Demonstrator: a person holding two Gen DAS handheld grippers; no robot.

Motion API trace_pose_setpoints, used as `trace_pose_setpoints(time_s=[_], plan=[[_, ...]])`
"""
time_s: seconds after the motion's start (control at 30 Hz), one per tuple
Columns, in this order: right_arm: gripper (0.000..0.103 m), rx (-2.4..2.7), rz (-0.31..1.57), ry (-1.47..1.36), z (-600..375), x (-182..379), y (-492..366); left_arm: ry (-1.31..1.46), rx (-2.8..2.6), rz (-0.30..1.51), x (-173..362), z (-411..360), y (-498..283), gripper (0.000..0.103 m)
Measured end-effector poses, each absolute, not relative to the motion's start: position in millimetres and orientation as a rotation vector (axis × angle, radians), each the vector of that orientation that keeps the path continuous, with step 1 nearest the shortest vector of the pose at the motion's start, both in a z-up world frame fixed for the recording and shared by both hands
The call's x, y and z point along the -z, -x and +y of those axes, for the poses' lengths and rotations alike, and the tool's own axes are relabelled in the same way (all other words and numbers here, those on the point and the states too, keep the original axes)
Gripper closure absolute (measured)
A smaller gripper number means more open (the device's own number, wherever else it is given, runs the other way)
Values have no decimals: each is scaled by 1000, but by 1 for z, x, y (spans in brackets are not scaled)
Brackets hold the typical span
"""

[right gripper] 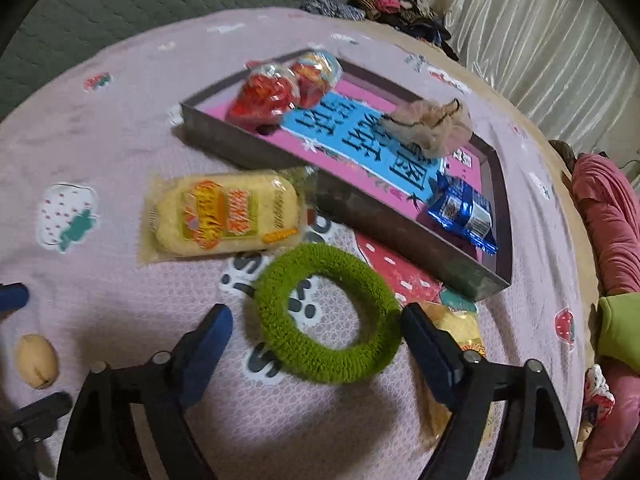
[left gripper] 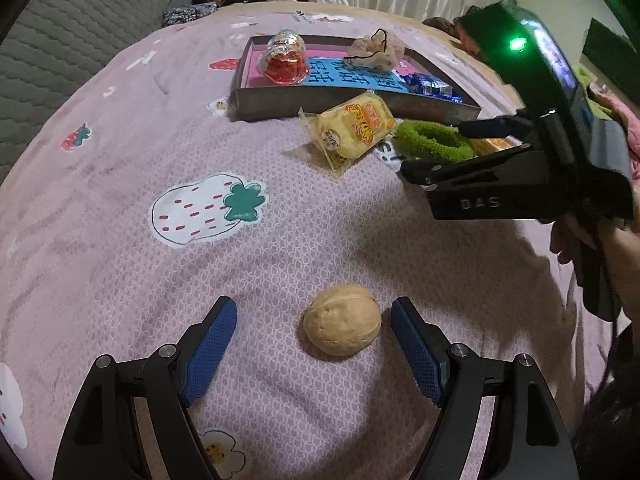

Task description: Organize objects

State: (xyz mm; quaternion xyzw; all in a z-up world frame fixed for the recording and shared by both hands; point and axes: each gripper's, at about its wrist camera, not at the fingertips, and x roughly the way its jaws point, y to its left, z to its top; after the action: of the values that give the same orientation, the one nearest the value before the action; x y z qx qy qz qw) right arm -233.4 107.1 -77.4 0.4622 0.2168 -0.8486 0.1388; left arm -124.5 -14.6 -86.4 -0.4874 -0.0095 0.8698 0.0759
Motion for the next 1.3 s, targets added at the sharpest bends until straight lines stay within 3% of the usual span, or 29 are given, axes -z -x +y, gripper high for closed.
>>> trace_pose_setpoints(time_s=[0.1, 0.17, 0.27, 0.37, 0.4, 0.43, 0.47, 0.5, 1.3], plan=[[23, 2442, 606, -1361, 108, 82, 240, 1456, -2610, -38, 87, -15, 127, 23], [27, 2438, 597, -1371, 108, 85, 243, 1456, -2613, -43, 87, -15, 127, 30], [42, 2458, 596, -1356, 108, 85, 243, 1461, -2620, -54, 89, -16, 129, 37], [62, 2472, 578, -1334, 108, 83, 241, 1444, -2620, -49, 88, -15, 126, 46], [76, 2457, 559, -1332, 107, 83, 241, 1444, -2618, -44, 88, -15, 126, 47], [86, 2431, 526, -1341, 106, 84, 241, 1442, -2618, -50, 87, -16, 125, 55], [86, 2429, 525, -1343, 105, 85, 239, 1438, -2613, -55, 87, -15, 124, 65], [86, 2437, 547, -1335, 103, 86, 236, 1436, -2606, -57, 87, -15, 123, 68], [88, 2402, 246, -1295, 126, 66, 177, 1407, -2644, 0, 70, -5, 122, 68]])
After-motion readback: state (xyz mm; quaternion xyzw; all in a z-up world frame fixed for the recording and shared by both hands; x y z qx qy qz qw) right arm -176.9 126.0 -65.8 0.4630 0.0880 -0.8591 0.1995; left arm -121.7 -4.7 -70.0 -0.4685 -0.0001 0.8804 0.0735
